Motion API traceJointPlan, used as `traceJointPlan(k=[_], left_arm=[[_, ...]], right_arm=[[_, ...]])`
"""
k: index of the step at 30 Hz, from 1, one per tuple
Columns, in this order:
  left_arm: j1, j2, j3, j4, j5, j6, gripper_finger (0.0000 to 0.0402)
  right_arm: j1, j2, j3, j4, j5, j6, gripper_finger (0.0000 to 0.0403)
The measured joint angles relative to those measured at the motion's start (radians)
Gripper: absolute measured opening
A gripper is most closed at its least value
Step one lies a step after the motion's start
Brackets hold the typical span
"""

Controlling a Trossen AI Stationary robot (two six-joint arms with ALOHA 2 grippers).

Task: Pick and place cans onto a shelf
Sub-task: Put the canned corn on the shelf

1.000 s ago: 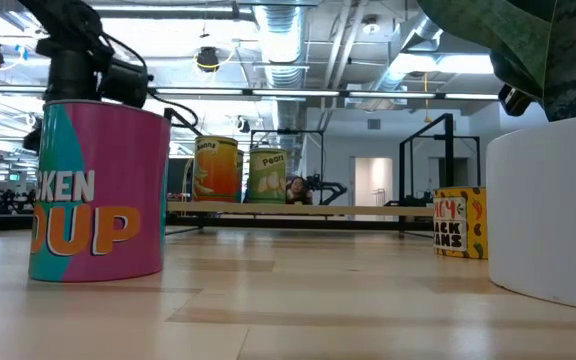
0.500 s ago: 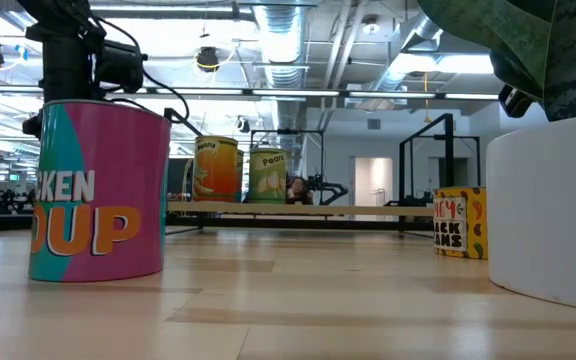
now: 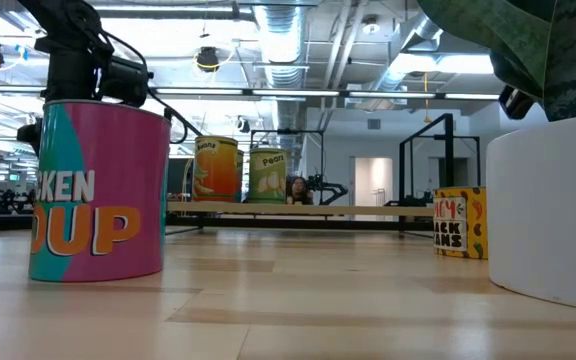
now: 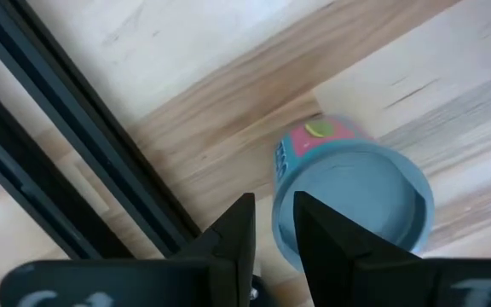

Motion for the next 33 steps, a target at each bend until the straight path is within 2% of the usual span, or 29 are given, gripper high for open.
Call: traceJointPlan(k=[24,26,33], left_arm=[[0.000,0.000,-0.002,-0.007,0.025,-0.047,0.0071],[0.000,0.000,-0.022,-0.001,0.055,-0.039,0.0071],[0.000,-0.005,-0.073,0.018,0.060,-0.128,0.0071]], right_arm=[[0.000,0.000,0.000,-0.037,-0.027,-0.002,0.0038],[0.000,0.000,0.000,-0.037,-0.039,-0.002,0.0038],[0.000,0.000,0.000,-0.037,-0.068,0.005,0.0038]])
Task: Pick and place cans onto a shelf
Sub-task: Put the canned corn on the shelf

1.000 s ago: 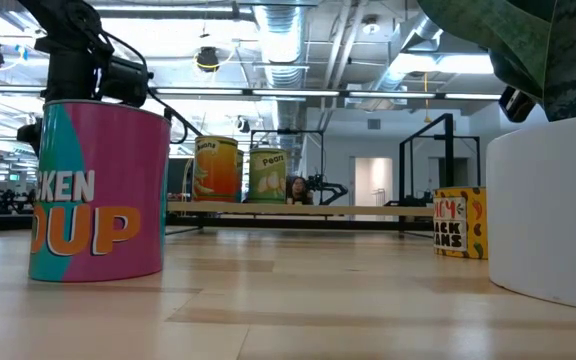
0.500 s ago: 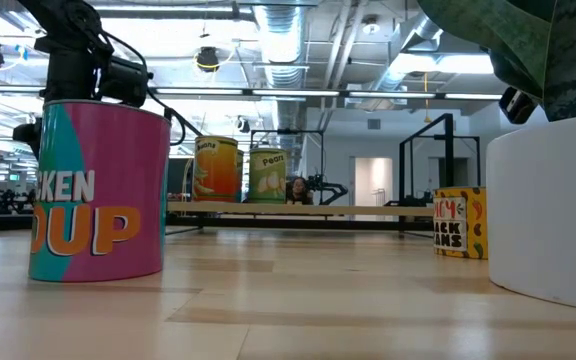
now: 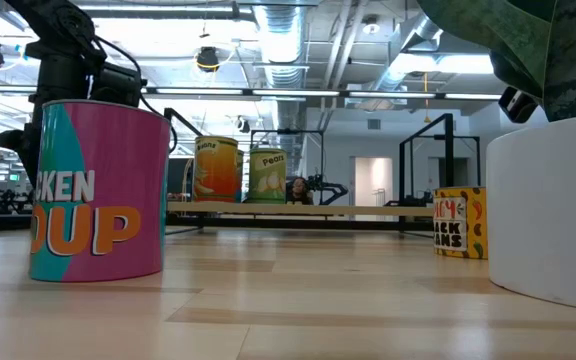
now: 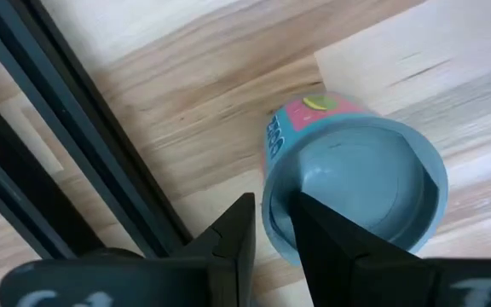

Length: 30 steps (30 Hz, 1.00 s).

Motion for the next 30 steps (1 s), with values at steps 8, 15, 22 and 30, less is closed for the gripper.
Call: traceJointPlan(k=[8,15,22,30], left_arm=[[-0.001,0.000,0.003,0.001,0.006,-0.045,0.0024],[0.000,-0.019,0.005,0.004,0.038,-0.102,0.0002],[-0.016,-0.105,0.124,-0.046,0.023,-0.130,0.0001],[-0.017,-0.152,0.370,-0.135,-0.125,-0.156,0.0000]], right_arm=[[0.000,0.000,0.000,-0.002,-0.001,-0.006,0.0038],[0.000,0.000,0.000,-0.007,-0.001,-0.007,0.0038],[0.000,0.000,0.000,-0.022,-0.003,-0.007,0.0038],[0.000,0.000,0.000,-0.020,-0.003,-0.007,0.0038]])
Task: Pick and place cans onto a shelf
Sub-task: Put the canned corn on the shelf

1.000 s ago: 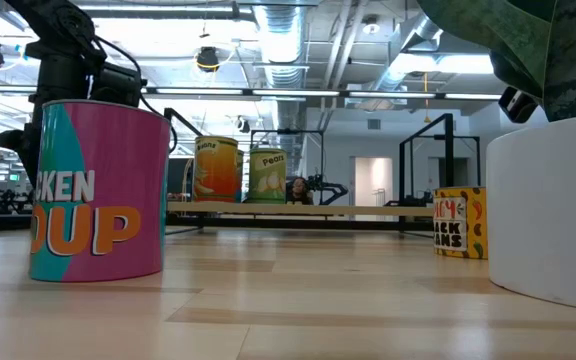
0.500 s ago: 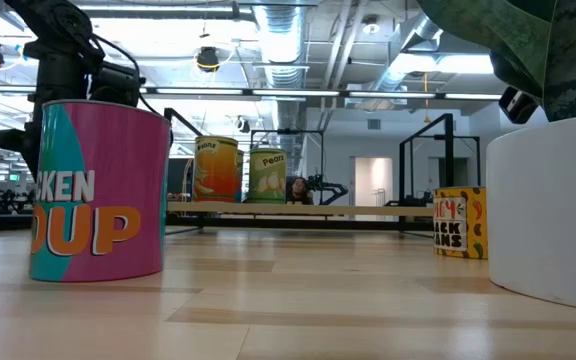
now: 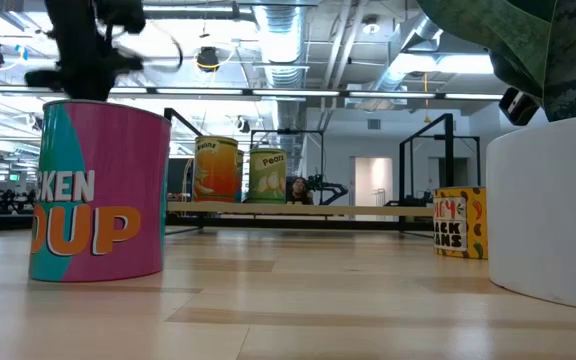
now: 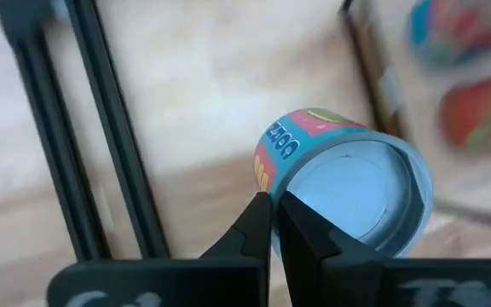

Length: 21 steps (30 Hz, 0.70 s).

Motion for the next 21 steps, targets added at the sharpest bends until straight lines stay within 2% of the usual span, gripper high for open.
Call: traceJointPlan(k=[5,8,15,21], left_arm=[[0.000,-0.001,0.160,0.026,-0.098,0.012,0.0000],[0.000,-0.001,0.213,0.080,-0.110,0.022,0.0000],[-0.043,0.020,0.231,0.350,-0.024,0.022,0.0000],[-0.168,0.148,0.230,0.582,0.009,0.015,0.0000]], right_arm=[[0.000,0.000,0.000,0.000,0.000,0.000,0.0038],[0.000,0.000,0.000,0.000,0.000,-0.001,0.0038],[0.000,0.000,0.000,0.000,0.001,-0.001,0.0038],[0.000,0.000,0.000,0.000,0.002,-0.001,0.0038]])
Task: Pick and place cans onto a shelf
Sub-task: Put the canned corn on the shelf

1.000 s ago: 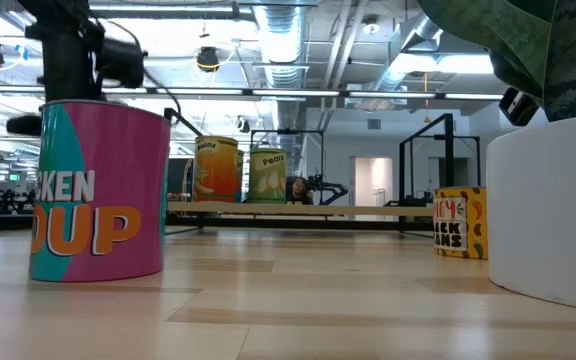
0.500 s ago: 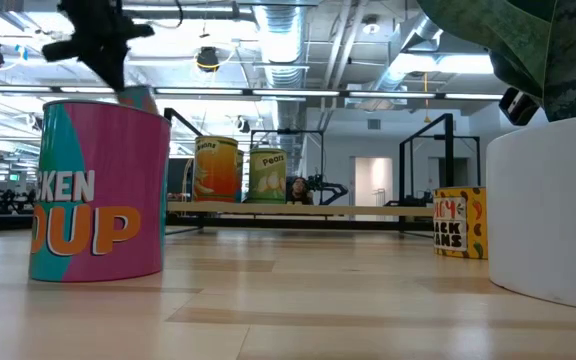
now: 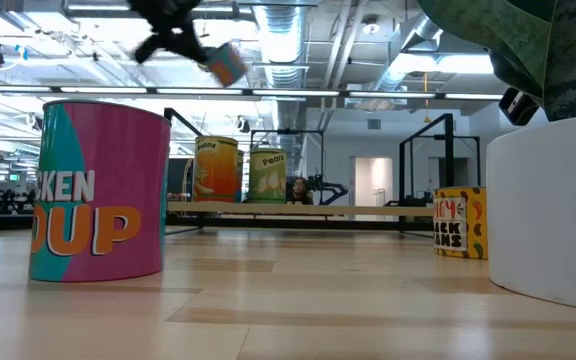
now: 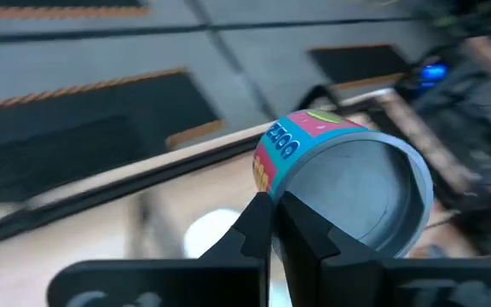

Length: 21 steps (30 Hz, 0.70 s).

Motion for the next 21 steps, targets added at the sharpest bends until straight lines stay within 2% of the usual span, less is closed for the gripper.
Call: traceJointPlan(k=[5,9,14,21], left_arm=[[-0.083,0.150,0.039,0.250,0.008,0.041,0.0000],[-0.120,0.298,0.147,0.311,0.029,0.092,0.0000],[-0.147,0.505,0.362,0.283,0.055,0.189,0.0000],[-0.156,0.776,0.743,0.025,0.108,0.301,0.0000]], right_arm=[[0.000,0.000,0.000,0.000,0.000,0.000,0.0038],[0.000,0.000,0.000,0.000,0.000,0.000,0.0038],[0.000,0.000,0.000,0.001,0.000,0.000,0.0038],[0.000,0.000,0.000,0.001,-0.001,0.000,0.0038]])
